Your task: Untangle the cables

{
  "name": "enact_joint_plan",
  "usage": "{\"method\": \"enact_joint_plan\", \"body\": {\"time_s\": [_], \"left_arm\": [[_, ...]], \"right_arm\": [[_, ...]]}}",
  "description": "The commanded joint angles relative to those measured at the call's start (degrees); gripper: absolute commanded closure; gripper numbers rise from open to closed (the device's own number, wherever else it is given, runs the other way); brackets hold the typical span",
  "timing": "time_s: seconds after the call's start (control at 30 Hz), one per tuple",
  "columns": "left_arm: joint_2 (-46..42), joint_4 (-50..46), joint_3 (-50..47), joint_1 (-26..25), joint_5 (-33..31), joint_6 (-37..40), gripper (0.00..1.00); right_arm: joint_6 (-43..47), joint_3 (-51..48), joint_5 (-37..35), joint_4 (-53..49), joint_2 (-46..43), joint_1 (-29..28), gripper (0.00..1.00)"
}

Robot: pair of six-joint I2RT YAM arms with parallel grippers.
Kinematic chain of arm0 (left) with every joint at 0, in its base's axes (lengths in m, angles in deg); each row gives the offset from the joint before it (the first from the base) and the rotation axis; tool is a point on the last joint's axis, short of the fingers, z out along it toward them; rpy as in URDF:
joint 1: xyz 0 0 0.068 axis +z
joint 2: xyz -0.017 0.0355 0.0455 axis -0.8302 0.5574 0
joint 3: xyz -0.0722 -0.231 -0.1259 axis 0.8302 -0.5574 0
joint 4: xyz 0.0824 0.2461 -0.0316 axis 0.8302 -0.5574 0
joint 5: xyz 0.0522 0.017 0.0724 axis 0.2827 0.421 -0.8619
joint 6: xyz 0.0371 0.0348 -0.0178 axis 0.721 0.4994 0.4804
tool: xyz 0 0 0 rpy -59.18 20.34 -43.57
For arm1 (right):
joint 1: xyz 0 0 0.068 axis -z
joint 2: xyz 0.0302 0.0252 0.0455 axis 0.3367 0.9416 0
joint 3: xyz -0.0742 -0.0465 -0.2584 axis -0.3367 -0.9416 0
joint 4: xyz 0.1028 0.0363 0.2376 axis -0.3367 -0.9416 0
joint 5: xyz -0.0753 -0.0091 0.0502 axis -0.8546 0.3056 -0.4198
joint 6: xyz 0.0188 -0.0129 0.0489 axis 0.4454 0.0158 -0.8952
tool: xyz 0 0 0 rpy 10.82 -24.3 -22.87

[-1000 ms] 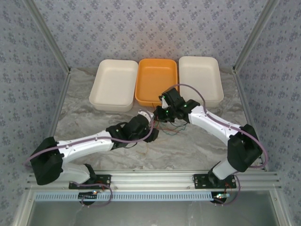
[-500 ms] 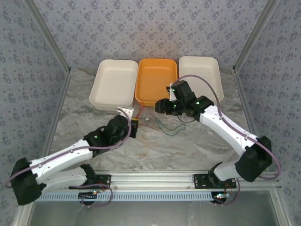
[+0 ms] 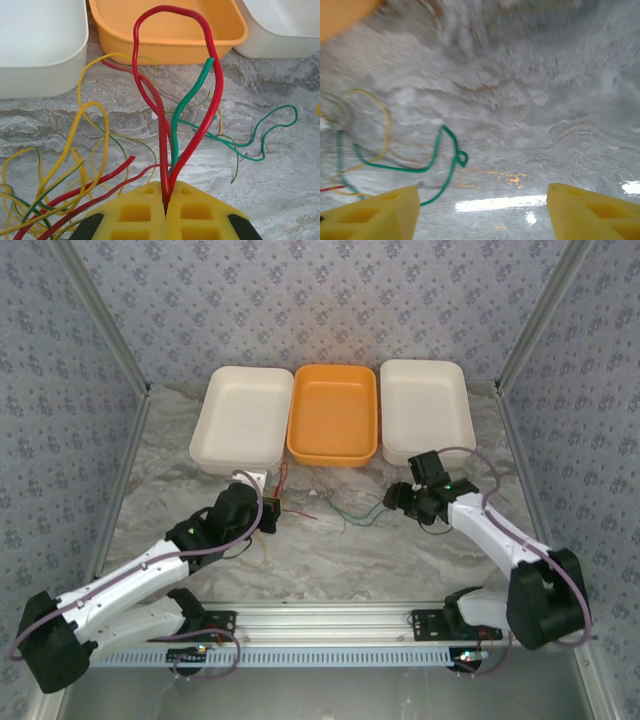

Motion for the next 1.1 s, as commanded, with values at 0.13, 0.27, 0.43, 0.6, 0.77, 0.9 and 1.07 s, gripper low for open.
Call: {"method": "enact_joint_plan", "body": {"time_s": [0.13,0.27,0.43,0.6,0.77,0.9,1.07], "left_arm": [[0.03,1.36,0.98,0.28,1.40,-0.74,1.00],[0.08,1.53,0.64,0.23,1.49,-0.93,1.00],[0.13,1.04,0.73,0.28,1.62,-1.01,1.00],[0.06,0.57,0.74,0.26,2.53,-1.34,1.00],[2.93,3.44,0.29,0.15,4.91,-3.06,1.00],[9.58,7.36,1.14,-1.86,4.59,-4.14,1.00],[20.08,11.01,6.44,-7.28,4.33,-4.13,1.00]], "right_arm": [[0.25,-0.68,4.24,11.64,7.30,0.65,0.50],[0.42,0.56,4.56,13.09,11.33,0.84,0.63],[0.97,1.96,5.48,15.84,13.57,0.43,0.82],[0.00,2.50,-6.47,7.02,4.63,-0.01,1.00],[-1.12,6.22,-15.58,-7.31,-12.44,7.31,1.00],[1.65,16.14,-18.45,-17.10,-16.38,12.24,1.00],[2.63,26.35,-21.01,-20.88,-19.04,13.81,1.00]]}}
